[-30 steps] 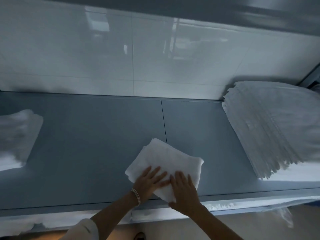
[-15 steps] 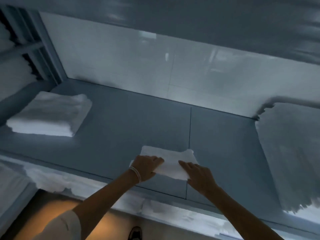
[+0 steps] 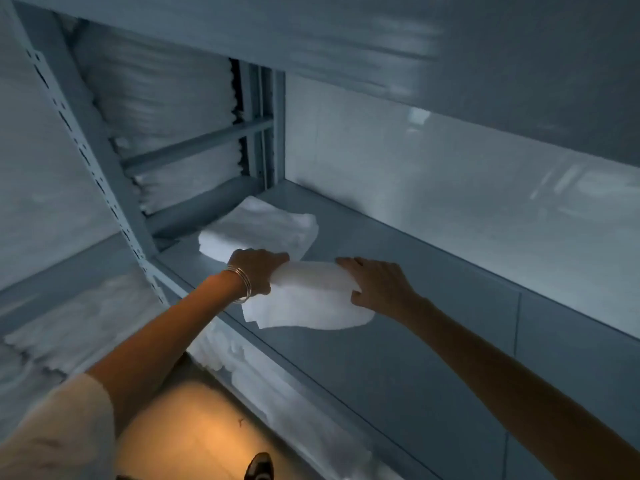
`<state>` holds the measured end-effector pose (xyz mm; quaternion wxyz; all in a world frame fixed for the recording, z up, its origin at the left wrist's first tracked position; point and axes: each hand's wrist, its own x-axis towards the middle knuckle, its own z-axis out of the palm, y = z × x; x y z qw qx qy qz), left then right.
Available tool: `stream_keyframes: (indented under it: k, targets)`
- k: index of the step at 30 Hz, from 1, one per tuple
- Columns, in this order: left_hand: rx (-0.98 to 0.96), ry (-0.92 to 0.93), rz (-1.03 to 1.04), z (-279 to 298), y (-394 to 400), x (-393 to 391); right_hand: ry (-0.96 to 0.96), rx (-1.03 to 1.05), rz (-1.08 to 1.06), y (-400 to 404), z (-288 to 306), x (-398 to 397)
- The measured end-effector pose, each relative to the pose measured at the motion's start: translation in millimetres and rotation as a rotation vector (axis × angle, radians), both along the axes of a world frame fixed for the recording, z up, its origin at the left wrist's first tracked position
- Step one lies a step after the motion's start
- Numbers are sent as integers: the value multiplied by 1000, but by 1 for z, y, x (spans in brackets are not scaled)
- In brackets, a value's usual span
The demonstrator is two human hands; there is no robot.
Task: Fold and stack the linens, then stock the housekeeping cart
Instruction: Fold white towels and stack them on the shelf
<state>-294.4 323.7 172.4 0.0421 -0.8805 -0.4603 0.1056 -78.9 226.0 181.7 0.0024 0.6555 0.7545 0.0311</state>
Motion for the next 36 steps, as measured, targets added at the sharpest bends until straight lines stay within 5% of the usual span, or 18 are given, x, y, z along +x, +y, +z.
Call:
stream_keyframes:
  k: [5, 11, 14, 20, 28, 31, 36]
  targets:
    - [217, -168, 21, 45, 114, -35, -20, 216, -46, 116, 46, -32]
    - [661, -455, -212, 48, 232, -67, -116, 799, 4, 227, 37, -74]
    - [710, -423, -278, -9, 267, -77, -141, 716, 7, 256, -22, -90]
    - [298, -143, -390, -174, 281, -94, -135, 158, -58, 250, -181, -113]
    - [433, -216, -470, -139, 289, -94, -147, 312, -146, 236, -160, -115]
    - [233, -44, -482, -169, 291, -99, -137, 205, -199, 221, -187, -138]
    - [85, -21, -308, -162, 274, -104, -20, 101, -204, 212, -191, -163]
